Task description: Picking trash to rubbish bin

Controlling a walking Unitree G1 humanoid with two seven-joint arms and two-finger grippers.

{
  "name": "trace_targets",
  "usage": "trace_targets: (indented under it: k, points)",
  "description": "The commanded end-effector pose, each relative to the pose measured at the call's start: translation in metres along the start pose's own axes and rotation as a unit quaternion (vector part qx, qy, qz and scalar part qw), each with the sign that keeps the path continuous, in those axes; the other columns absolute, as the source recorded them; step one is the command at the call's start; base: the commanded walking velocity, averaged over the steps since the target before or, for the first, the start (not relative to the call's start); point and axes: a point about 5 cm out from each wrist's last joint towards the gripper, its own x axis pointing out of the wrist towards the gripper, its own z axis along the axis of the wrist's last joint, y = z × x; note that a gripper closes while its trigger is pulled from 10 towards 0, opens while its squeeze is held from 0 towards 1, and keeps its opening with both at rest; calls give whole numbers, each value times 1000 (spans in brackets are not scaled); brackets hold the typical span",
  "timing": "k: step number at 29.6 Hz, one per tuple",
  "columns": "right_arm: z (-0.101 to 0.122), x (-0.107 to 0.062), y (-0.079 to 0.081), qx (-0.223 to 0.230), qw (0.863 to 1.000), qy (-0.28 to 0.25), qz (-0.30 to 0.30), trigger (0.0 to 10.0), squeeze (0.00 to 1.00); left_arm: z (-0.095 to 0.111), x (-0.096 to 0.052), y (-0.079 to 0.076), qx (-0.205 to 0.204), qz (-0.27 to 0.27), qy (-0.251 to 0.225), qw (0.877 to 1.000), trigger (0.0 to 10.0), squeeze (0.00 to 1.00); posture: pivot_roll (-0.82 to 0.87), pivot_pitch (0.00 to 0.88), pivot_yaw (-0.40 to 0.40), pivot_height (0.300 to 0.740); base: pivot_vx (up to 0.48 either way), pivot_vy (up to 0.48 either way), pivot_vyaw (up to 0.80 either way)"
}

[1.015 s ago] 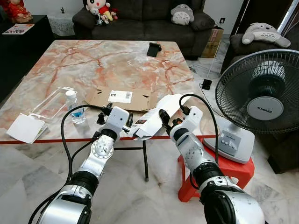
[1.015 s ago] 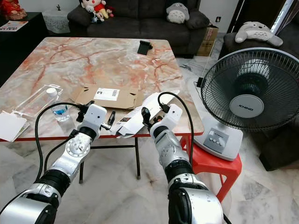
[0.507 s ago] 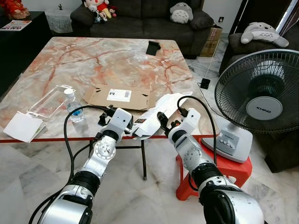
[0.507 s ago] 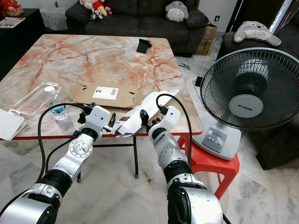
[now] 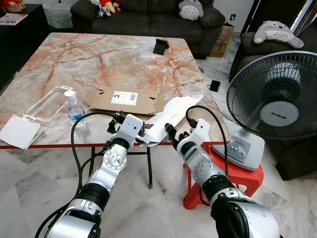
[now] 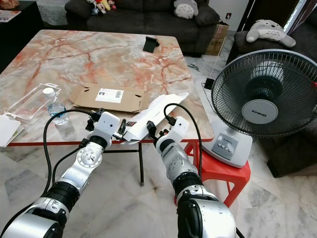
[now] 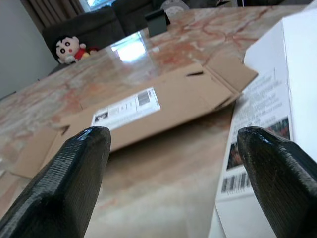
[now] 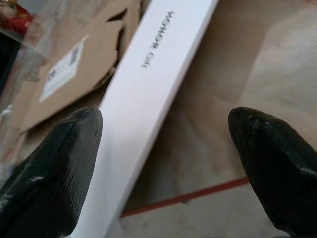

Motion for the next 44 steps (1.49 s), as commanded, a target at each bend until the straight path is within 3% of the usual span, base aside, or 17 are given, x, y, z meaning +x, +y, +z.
trace_targets:
  k: [1, 13, 27, 44]
  points:
    - [-1, 4, 14, 11, 1000, 4, 21, 10000, 0, 4, 0, -4, 0, -7, -7, 1000, 10000, 0, 20, 107, -149, 740, 0, 0, 0]
    - [-1, 7, 28, 15, 999, 6, 48, 10000, 0, 5, -3, -3, -3, 0, -4, 1000, 10000, 0, 34, 114, -165, 740, 0, 0, 0]
    - [-11, 7, 28, 17, 999, 21, 46, 10000, 0, 1, -11, 2, -21, 24, 5, 999, 10000, 0, 71, 136, -185, 740, 0, 0, 0]
    - [-2, 12, 54, 60, 994, 7, 96, 10000, 0, 2, -14, 1, -37, 31, 7, 999, 10000, 0, 72, 138, -197, 740, 0, 0, 0]
